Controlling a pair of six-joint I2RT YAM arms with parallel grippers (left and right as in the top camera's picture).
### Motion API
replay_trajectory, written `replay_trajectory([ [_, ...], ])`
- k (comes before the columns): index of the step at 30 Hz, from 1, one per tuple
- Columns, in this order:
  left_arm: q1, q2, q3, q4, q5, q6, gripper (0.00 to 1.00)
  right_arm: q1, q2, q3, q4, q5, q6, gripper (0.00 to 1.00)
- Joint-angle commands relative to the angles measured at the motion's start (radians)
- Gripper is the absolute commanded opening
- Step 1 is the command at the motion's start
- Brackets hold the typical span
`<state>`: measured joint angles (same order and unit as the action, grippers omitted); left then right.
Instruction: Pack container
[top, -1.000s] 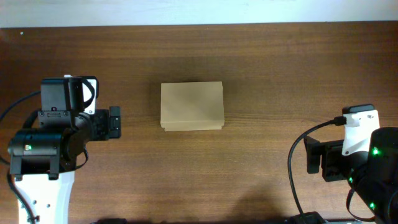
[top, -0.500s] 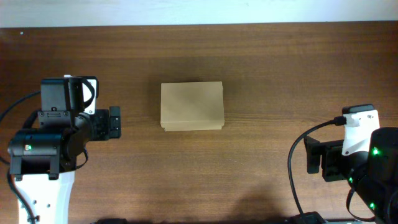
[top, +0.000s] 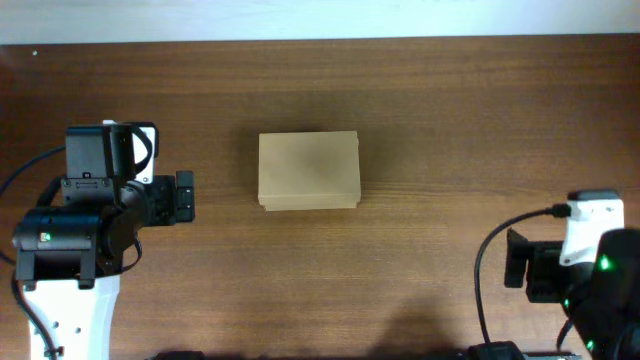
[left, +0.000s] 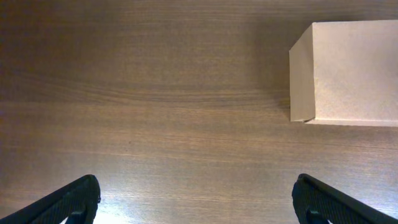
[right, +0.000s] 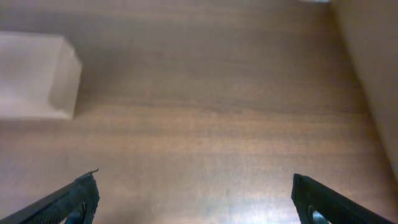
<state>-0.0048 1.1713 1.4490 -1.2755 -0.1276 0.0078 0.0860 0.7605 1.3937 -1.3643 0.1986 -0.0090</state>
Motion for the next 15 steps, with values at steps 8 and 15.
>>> replay_trajectory([
  [8, -0.004, -0.010, 0.000, 0.003, 0.008, 0.008, 0.99, -0.048, -0.428, -0.583, 0.637, -0.084, -0.002, 0.99],
  [15, -0.004, -0.010, 0.000, 0.003, 0.008, 0.008, 1.00, -0.048, -0.634, -0.920, 0.846, -0.162, 0.002, 0.99],
])
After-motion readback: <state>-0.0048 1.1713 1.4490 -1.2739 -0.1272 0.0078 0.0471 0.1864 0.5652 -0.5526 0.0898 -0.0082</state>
